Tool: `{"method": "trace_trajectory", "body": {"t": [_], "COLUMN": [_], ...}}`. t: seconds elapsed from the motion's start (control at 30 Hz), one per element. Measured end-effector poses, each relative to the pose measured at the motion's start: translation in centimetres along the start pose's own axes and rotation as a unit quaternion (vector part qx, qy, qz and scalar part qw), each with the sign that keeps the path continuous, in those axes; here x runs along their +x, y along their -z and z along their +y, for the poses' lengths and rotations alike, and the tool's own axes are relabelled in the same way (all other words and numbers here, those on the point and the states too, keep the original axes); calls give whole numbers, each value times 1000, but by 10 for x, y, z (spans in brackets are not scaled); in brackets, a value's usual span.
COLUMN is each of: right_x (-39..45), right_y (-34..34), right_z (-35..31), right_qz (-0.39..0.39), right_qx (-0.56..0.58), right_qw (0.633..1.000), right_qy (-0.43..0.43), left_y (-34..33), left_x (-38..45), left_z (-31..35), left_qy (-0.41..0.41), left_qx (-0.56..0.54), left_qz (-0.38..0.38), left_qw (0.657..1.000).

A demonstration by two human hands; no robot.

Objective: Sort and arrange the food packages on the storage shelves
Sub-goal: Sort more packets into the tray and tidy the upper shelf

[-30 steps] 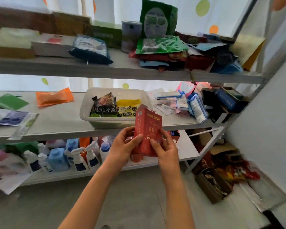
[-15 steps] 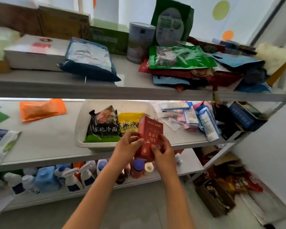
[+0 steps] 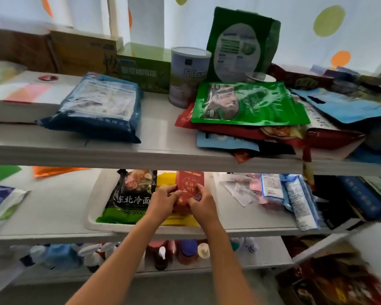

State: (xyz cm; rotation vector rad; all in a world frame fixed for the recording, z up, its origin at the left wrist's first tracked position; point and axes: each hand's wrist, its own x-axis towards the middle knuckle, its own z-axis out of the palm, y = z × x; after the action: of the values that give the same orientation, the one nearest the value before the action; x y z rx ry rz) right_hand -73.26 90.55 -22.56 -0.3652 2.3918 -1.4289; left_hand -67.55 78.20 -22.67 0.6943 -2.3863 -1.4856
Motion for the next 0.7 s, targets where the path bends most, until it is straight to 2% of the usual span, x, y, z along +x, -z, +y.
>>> {"method": "trace_trajectory", "body": {"t": [0.1,0.3,0.47,0.53,0.7], "right_x": [23,44,54,55,46], "right_y": [-4,-18,-18,-16,-11], "right_z": [10,25,31,29,26], "right_qz": [-38,-43,-117,-124,-119], "right_qx": [-46,-194,-272,-295,-311], "right_qw": [998,979,954,945,939], "right_qy": [6,44,56,72,86], "left_y": [-11,-39,-49,-48,-41], "left_x": [25,47,51,52,36], "left_z": [-8,-24,-31,-29,-18], "left_qy": [27,50,65,71,-1], "left_qx": [33,138,197,209,268], "left_qz": [3,9,29,25,2], "left_qw": [999,989,978,975,963]}}
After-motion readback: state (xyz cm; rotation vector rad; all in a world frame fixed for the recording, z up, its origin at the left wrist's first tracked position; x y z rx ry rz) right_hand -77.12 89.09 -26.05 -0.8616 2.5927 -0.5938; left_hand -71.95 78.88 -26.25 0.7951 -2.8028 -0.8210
